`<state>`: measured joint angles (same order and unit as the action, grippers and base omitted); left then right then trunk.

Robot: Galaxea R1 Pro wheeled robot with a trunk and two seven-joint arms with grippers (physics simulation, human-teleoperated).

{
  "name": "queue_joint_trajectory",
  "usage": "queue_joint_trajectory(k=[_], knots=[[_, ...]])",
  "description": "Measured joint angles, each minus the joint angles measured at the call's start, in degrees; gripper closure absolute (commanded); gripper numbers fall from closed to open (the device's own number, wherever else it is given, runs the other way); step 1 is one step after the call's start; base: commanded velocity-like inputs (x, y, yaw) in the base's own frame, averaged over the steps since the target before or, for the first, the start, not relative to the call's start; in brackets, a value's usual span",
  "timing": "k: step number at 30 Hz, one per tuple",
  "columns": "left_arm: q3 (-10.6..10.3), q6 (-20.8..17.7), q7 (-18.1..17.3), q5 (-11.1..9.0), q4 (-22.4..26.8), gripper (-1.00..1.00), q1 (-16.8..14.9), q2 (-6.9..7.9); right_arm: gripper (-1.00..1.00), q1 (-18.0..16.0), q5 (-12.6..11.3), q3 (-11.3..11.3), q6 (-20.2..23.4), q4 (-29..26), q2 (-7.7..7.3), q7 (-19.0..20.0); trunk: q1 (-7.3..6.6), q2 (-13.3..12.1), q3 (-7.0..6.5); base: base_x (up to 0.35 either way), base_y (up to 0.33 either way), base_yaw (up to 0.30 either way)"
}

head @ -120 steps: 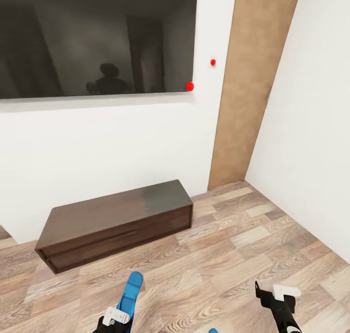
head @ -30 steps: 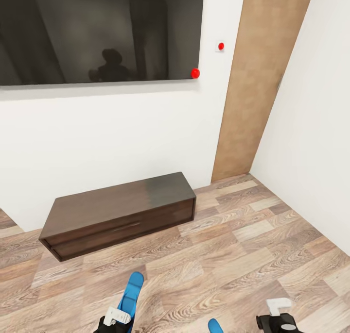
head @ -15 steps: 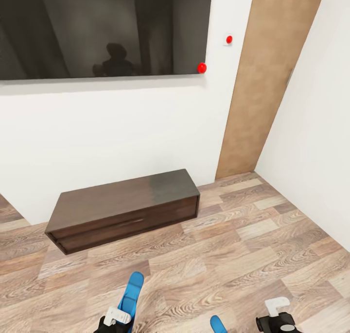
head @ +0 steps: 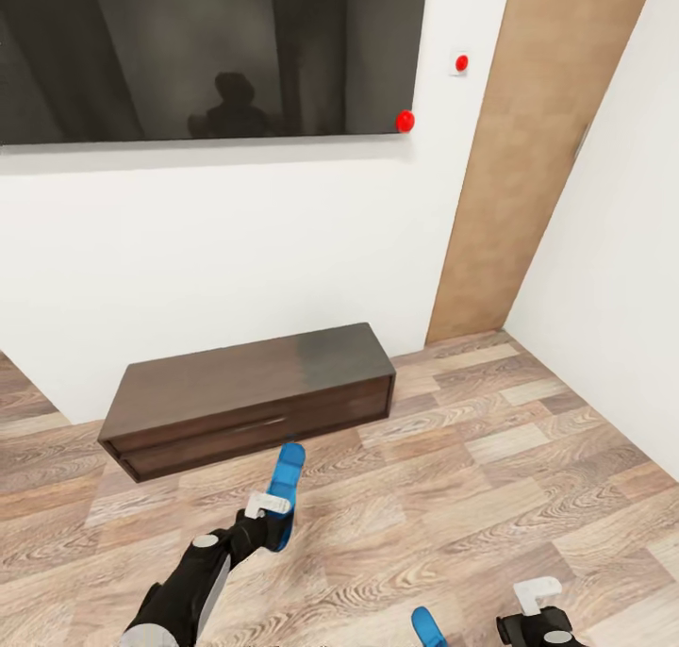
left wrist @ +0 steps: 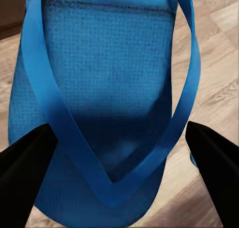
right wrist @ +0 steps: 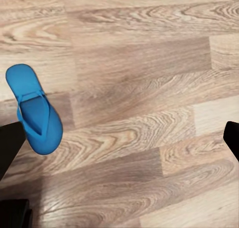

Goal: In the bedroom, move the book from the bed onto either nightstand, and place the two sandals side by side next to the bed.

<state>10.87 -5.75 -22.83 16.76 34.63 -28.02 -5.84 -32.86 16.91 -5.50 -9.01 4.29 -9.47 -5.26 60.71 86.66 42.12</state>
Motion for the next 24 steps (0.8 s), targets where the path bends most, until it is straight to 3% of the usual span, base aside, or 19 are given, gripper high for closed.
queue_joint_trajectory(k=[4,10,24], knots=[[-0.4,-2.2,-0.4,0.1,4.9,1.00,0.0,-0.78,-1.00,0.0,0.0,0.0,0.0,0.0,0.00,0.0,0.00,0.0,0.36,0.000,0.000,0.080],[-0.7,-2.7,-2.6,0.3,8.5,1.00,-0.1,-0.45,-1.00,0.0,0.0,0.0,0.0,0.0,0.00,0.1,0.00,0.0,0.90,0.000,0.000,0.080],[-0.7,-2.7,-3.0,0.3,9.3,1.00,-0.2,-0.51,-1.00,0.0,0.0,0.0,0.0,0.0,0.00,0.1,0.00,0.0,2.15,0.000,0.000,0.080]])
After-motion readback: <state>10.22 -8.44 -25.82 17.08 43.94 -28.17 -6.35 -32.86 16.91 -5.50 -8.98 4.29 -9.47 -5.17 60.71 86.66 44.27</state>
